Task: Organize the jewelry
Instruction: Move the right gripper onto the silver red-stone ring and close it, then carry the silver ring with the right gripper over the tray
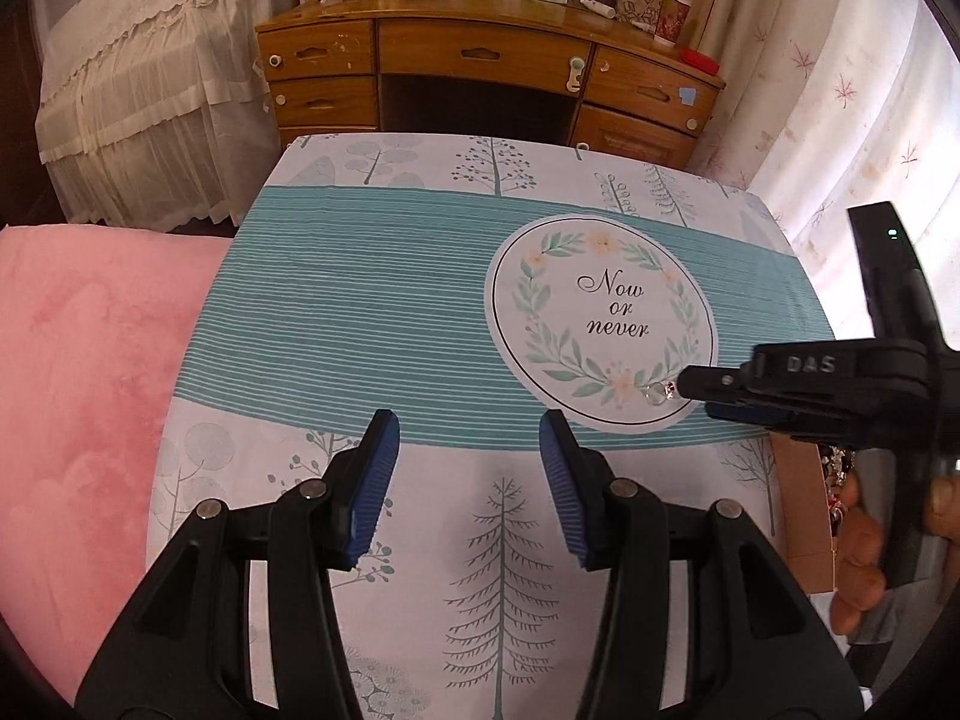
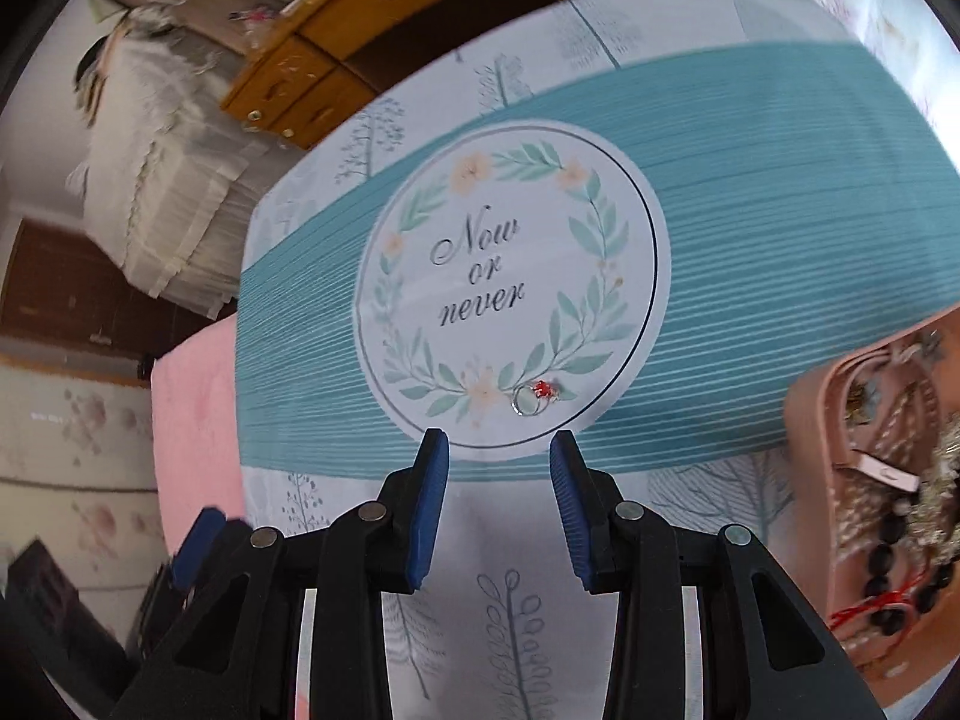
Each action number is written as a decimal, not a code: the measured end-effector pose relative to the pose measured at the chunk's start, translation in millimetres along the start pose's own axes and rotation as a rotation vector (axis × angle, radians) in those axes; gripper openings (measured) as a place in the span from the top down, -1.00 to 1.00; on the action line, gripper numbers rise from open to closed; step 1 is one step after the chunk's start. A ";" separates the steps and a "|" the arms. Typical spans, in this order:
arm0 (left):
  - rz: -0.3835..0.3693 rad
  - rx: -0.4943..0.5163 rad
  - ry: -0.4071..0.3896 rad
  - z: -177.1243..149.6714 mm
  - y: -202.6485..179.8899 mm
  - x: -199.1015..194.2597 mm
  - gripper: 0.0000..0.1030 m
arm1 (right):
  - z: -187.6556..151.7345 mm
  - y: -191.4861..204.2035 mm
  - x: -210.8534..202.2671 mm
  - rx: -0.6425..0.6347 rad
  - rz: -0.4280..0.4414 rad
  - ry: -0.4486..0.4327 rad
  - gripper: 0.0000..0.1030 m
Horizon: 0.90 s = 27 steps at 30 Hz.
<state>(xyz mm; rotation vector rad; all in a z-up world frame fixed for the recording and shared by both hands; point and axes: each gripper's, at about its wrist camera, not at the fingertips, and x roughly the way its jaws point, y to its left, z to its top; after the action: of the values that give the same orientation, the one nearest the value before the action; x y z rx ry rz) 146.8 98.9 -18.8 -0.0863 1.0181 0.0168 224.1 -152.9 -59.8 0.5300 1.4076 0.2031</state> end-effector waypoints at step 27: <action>-0.043 -0.044 0.065 -13.3 9.3 27.5 0.12 | 33.3 26.4 56.8 -0.086 -0.221 0.007 0.68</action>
<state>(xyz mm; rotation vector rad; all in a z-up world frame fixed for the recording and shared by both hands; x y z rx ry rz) 149.4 106.4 -49.7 -0.1498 1.0805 -0.0022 270.5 -112.7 -95.2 0.3006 1.4454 0.0867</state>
